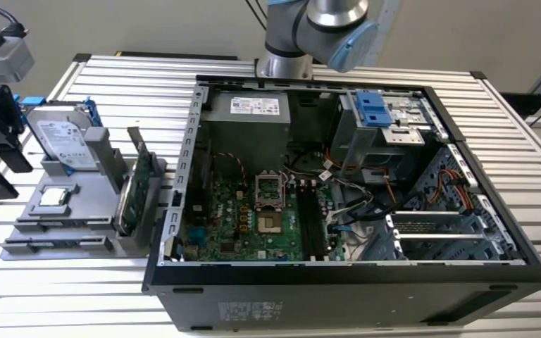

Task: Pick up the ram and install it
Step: 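Pick up the ram and move it above insertion slot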

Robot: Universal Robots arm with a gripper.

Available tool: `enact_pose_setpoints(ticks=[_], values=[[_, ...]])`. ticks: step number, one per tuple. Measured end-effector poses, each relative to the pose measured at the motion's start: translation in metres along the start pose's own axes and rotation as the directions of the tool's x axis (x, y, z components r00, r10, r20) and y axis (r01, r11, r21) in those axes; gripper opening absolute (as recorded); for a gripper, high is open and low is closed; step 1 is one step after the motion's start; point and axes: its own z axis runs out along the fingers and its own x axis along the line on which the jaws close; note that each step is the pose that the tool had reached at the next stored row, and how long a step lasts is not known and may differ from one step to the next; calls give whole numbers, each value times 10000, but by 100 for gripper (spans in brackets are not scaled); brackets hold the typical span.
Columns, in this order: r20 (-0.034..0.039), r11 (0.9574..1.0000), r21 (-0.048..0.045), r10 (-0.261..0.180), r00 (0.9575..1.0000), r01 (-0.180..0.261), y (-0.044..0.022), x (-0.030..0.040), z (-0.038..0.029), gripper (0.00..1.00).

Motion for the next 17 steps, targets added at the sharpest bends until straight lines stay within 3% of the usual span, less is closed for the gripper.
enact_pose_setpoints(ticks=[17], values=[[201,10000,15,-6,9998,6,-4,14,158,100]])
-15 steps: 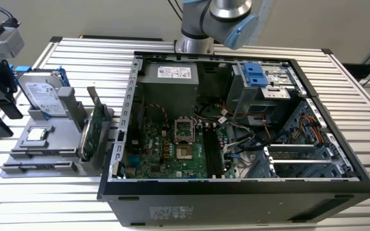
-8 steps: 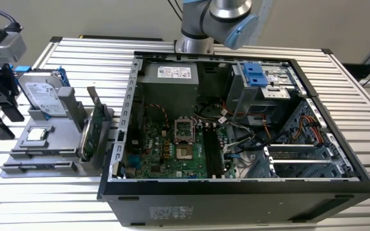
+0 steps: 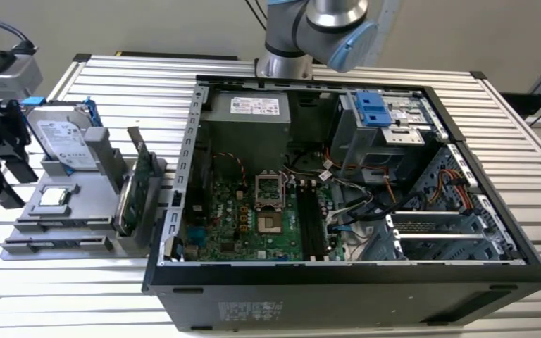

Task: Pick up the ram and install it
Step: 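Pick up the ram and move it above insertion slot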

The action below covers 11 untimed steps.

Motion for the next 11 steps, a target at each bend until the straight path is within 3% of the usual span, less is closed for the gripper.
enact_pose_setpoints(ticks=[11], values=[[183,10000,14,-5,9998,5,-2,24,112,100]])
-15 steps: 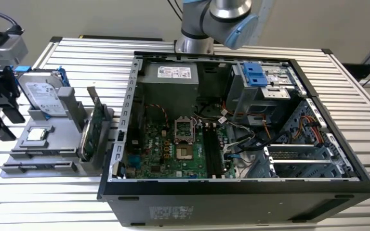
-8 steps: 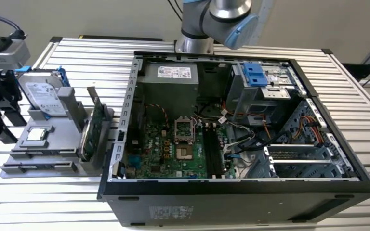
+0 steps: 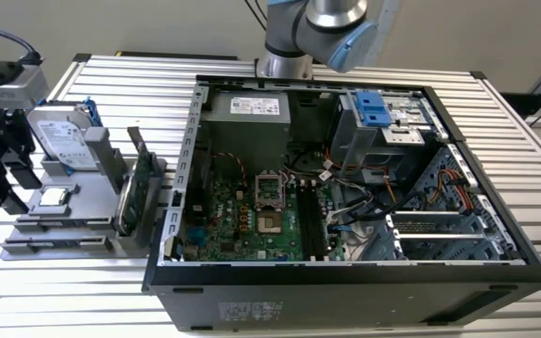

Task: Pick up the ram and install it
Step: 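Pick up the ram and move it above insertion slot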

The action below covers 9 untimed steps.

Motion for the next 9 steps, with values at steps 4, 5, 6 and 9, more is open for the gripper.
enact_pose_setpoints(ticks=[4,5,6,9], values=[[64,10000,2,-2,10000,2,1,29,40,100],[76,10000,3,-2,10000,2,1,34,49,100],[87,10000,5,-3,10000,3,1,38,57,100],[104,10000,6,-5,9999,5,1,44,87,100]])
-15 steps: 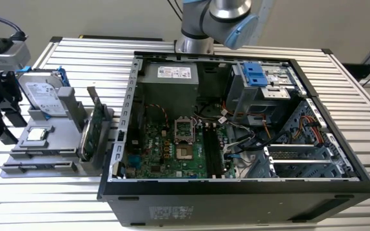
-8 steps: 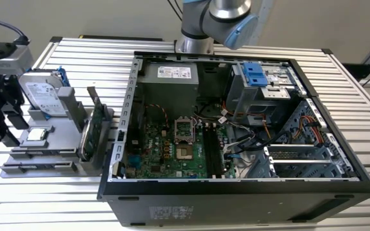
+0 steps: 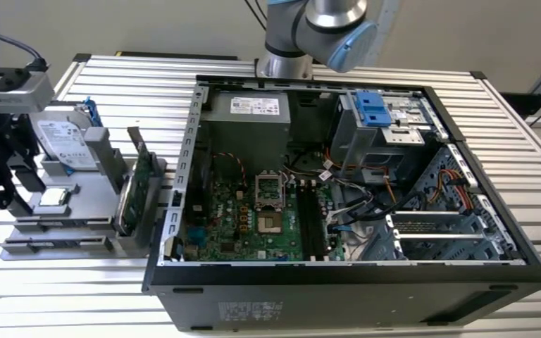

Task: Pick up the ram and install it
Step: 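Pick up the ram and move it above insertion slot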

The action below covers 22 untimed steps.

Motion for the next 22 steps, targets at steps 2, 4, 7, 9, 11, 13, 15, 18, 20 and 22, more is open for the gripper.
enact_pose_setpoints(ticks=[2,4,7,9,11,13,15,18,20,22], values=[[1,10000,0,0,10000,0,-1,2,18,100],[1,10000,0,-1,10000,1,-2,4,33,100],[1,10000,0,-2,10000,2,-2,5,53,100],[2,10000,2,-2,10000,2,-3,6,63,100],[1,10000,0,-2,10000,2,-3,7,74,100],[-8,10000,0,-1,10000,1,-4,9,84,100],[-28,10000,-2,0,10000,0,-4,10,96,100],[-63,10000,-3,0,10000,0,-4,10,111,100],[-105,10000,-7,2,9999,-2,-4,10,117,100],[-111,10000,-7,2,9999,-3,-4,10,120,100]])
